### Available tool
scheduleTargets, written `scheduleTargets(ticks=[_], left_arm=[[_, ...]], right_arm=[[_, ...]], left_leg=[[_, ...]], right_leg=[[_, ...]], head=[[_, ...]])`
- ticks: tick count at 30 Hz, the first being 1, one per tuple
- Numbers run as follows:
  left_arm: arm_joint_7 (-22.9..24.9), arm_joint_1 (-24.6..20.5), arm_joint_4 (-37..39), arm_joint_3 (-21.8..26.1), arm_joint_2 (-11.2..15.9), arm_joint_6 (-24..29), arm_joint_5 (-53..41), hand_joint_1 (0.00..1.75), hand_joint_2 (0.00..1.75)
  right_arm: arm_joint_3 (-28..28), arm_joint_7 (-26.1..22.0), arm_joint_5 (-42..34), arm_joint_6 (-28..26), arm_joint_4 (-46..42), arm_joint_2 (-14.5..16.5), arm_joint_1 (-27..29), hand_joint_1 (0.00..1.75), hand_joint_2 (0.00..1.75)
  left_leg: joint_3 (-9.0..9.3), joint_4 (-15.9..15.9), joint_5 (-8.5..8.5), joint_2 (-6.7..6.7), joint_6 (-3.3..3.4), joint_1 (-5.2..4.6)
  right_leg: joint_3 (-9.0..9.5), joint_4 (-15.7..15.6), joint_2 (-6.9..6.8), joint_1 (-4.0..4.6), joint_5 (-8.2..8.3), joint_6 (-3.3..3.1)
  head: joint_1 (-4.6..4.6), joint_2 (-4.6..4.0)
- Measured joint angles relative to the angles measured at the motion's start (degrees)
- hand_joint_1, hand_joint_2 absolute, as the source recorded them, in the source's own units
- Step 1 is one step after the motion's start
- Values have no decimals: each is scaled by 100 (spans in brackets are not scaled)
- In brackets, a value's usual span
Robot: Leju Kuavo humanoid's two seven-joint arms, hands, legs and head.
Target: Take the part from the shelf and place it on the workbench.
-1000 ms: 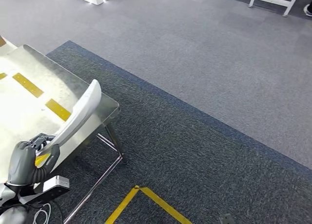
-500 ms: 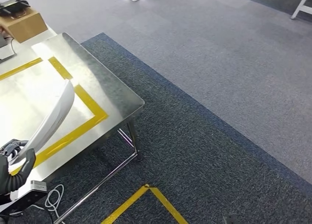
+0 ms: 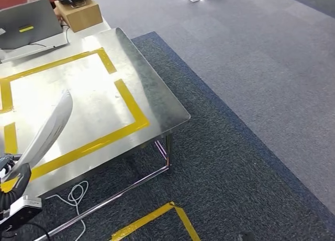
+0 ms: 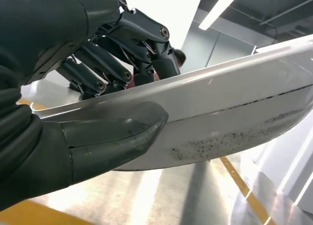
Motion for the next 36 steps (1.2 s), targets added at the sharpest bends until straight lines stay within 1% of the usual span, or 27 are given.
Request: scheduleTargets(ticks=[2, 3, 4, 6, 7, 8, 9, 10, 11, 13, 15, 17, 18, 19, 21, 22, 23, 24, 25, 26, 27, 28, 30, 32, 33, 34, 36], left_arm=[[-8, 29, -11, 37, -12, -15, -5, 175, 175], [-10, 38, -18, 58, -16, -22, -6, 175, 175], [-9, 33, -23, 78, -21, -29, -5, 175, 175], [-9, 14, -27, 100, -40, -48, -1, 175, 175], [-8, 11, -27, 104, -51, -60, 0, 175, 175], [-8, 17, -27, 104, -65, -71, 2, 175, 175], [-8, 24, -27, 106, -75, -79, 2, 175, 175], [-8, 29, -27, 108, -84, -85, 2, 175, 175], [-8, 31, -27, 113, -89, -89, 2, 175, 175], [-8, 23, -27, 120, -92, -94, 2, 175, 175], [-7, 20, -30, 125, -95, -96, 3, 175, 175], [-5, 41, -32, 137, -99, -97, 3, 175, 175], [-4, 50, -33, 147, -102, -97, 5, 175, 175], [-1, 47, -34, 156, -106, -97, 6, 175, 175], [4, 30, -37, 164, -119, -106, 10, 175, 175], [7, 24, -38, 164, -128, -112, 10, 175, 175], [11, 25, -38, 163, -138, -120, 10, 175, 175], [14, 26, -38, 162, -149, -129, 11, 175, 175], [18, 26, -38, 162, -157, -136, 12, 175, 175], [23, 26, -38, 163, -164, -145, 15, 175, 175], [24, 26, -38, 163, -171, -156, 20, 175, 175], [27, 21, -38, 164, -175, -166, 25, 175, 175], [30, 11, -38, 165, -183, -185, 35, 175, 175], [37, 13, -38, 170, -187, -193, 43, 175, 175], [40, 21, -38, 174, -187, -194, 47, 175, 175], [42, 22, -38, 178, -185, -194, 49, 175, 175], [42, 5, -37, 179, -186, -194, 56, 175, 175]], right_arm=[[-8, 3, 3, 6, 1, 7, -5, 0, 0], [-9, 3, 6, 10, -1, 8, -9, 0, 0], [-10, 1, 8, 14, -2, 8, -10, 0, 0], [-12, -3, 10, 19, -5, 2, -2, 0, 0], [-13, -3, 10, 20, -5, 2, 3, 0, 0], [-14, -3, 11, 21, -5, 2, 7, 0, 0], [-15, -3, 13, 22, -5, 2, 7, 0, 0], [-15, -3, 17, 24, -5, 2, 4, 0, 0], [-15, -3, 22, 25, -4, 2, 0, 0, 0], [-15, -3, 30, 25, -4, 3, -11, 0, 0], [-15, -4, 32, 22, -4, 3, -16, 0, 0], [-16, -4, 34, 20, -5, 2, -27, 0, 0], [-16, -4, 34, 19, -5, 2, -38, 0, 0], [-17, -5, 34, 18, -5, 1, -48, 0, 0], [-16, -6, 37, 15, -4, 0, -46, 0, 0], [-16, -5, 38, 15, -3, 0, -31, 0, 0], [-16, -4, 39, 16, -3, 0, -14, 0, 0], [-18, -3, 39, 16, -3, 0, 1, 0, 0], [-20, -3, 39, 16, -3, 0, 6, 0, 0], [-21, -3, 39, 16, -3, -1, 4, 0, 0], [-22, -3, 39, 16, -3, -1, -1, 0, 0], [-22, -4, 40, 18, -3, -2, -7, 0, 0], [-22, -2, 43, 22, -3, -2, -7, 0, 0], [-24, -2, 44, 25, -2, -1, -6, 0, 0], [-25, -3, 43, 26, -2, 2, -12, 0, 0], [-26, -4, 43, 27, -2, 3, -17, 0, 0], [-28, -5, 42, 28, -3, 3, -18, 0, 0]], left_leg=[[-32, 1, 12, -91, -71, 21], [-58, 57, -28, -7, -103, 15], [-125, 213, -129, 143, -132, 6], [-412, 845, -462, 507, -190, 11], [-585, 1212, -613, 593, -213, 24], [-703, 1462, -680, 633, -228, 35], [-727, 1520, -640, 653, -234, 41], [-641, 1358, -500, 674, -229, 41], [-458, 1013, -297, 731, -210, 35], [-81, 294, -43, 976, -141, -20], [50, 1, -26, 1099, -76, -75], [49, -38, -18, 971, -27, -66], [62, -63, -9, 904, 0, -47], [76, -88, 4, 841, 29, -24], [86, -108, 17, 720, 73, 3], [81, -106, 18, 650, 83, 5], [81, -104, 18, 574, 87, 5], [83, -101, 16, 492, 87, 6], [89, -96, 12, 406, 81, 9], [96, -89, 5, 325, 71, 14], [100, -81, -5, 252, 52, 21], [92, -58, -19, 177, 24, 19], [53, -40, -15, 39, -49, 24], [19, -50, 13, -92, -121, 41], [1, -25, -3, -55, -150, 40], [-46, 77, -68, 58, -177, 34], [-289, 609, -356, 414, -223, 25]], right_leg=[[40, -39, -130, -2, 9, -44], [58, -60, -202, -12, 16, -74], [80, -82, -284, -24, 20, -103], [112, -101, -450, -17, 3, -148], [121, -101, -541, -9, -11, -160], [130, -100, -628, -2, -25, -165], [143, -99, -713, 2, -41, -165], [163, -99, -791, 6, -57, -161], [191, -99, -866, 10, -77, -154], [246, -96, -996, 34, -125, -112], [281, -102, -1127, 62, -166, -53], [310, -121, -1226, 68, -202, 7], [305, -83, -1146, 62, -253, 38], [250, 49, -1007, 54, -349, 64], [-45, 658, -663, 35, -657, 95], [-253, 1044, -586, 30, -801, 101], [-433, 1343, -549, 26, -871, 107], [-543, 1473, -534, 23, -834, 109], [-550, 1376, -517, 21, -677, 108], [-462, 1088, -475, 15, -443, 104], [-326, 716, -354, 1, -222, 96], [-180, 357, -214, -20, -75, 86], [-9, 11, -33, -39, -8, 50], [33, -17, -135, -33, -12, -13], [44, -27, -207, -37, -6, -51], [57, -40, -281, -44, -2, -87], [81, -52, -433, -36, -14, -146]], head=[[4, 0], [-13, 0], [-32, 0], [-68, 0], [-71, 0], [-70, 0], [-71, 0], [-72, 0], [-72, 0], [-73, 0], [-72, 0], [-74, 0], [-69, 0], [-57, 0], [-29, 0], [-22, 0], [-18, 0], [-18, 0], [-17, 0], [-16, 0], [-16, 0], [-18, 0], [-22, 0], [-23, 0], [-25, 0], [-41, 0], [-70, 0]])
